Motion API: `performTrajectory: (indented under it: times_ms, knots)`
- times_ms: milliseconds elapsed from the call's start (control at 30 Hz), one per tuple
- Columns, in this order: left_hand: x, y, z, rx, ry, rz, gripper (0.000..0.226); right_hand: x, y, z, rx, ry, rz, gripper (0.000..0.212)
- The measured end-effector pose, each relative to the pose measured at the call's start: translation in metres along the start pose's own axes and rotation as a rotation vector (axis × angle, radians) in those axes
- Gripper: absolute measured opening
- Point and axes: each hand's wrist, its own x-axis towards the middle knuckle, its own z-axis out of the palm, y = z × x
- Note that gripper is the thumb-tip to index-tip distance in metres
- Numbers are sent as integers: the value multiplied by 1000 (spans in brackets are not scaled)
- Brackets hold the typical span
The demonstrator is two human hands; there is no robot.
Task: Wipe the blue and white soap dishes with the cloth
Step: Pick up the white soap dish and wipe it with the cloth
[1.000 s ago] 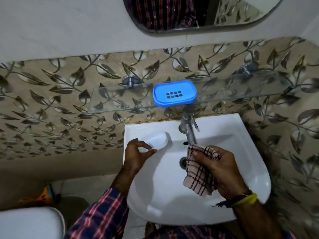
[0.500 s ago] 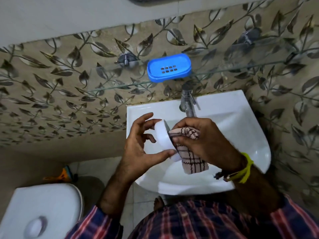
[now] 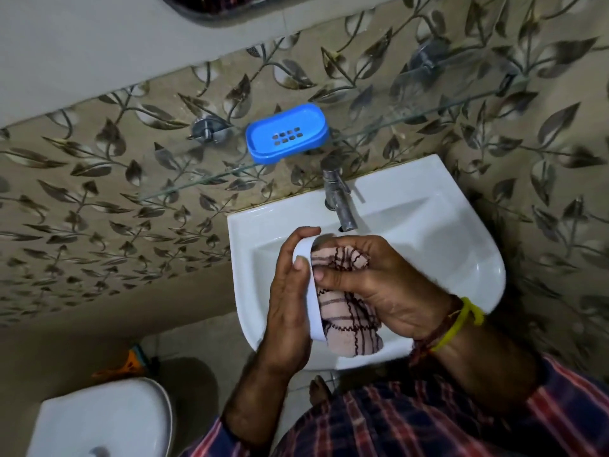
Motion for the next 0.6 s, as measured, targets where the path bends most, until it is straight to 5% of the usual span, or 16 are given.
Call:
performTrajectory:
  times_ms: [167,300,467,600]
  knots:
    - [1,3,7,-68,-18,-36,40,6,3,7,166,217,23,12]
    - [8,12,-1,-84,-66,-50,38,0,1,1,-150,-20,21,11]
    - [9,7,3,-103,-96,-95,39,7,3,4,-28,149,11,10]
    - [20,17,-5,-100,-97,-71,34,6,4,3,-396,-84,2,3]
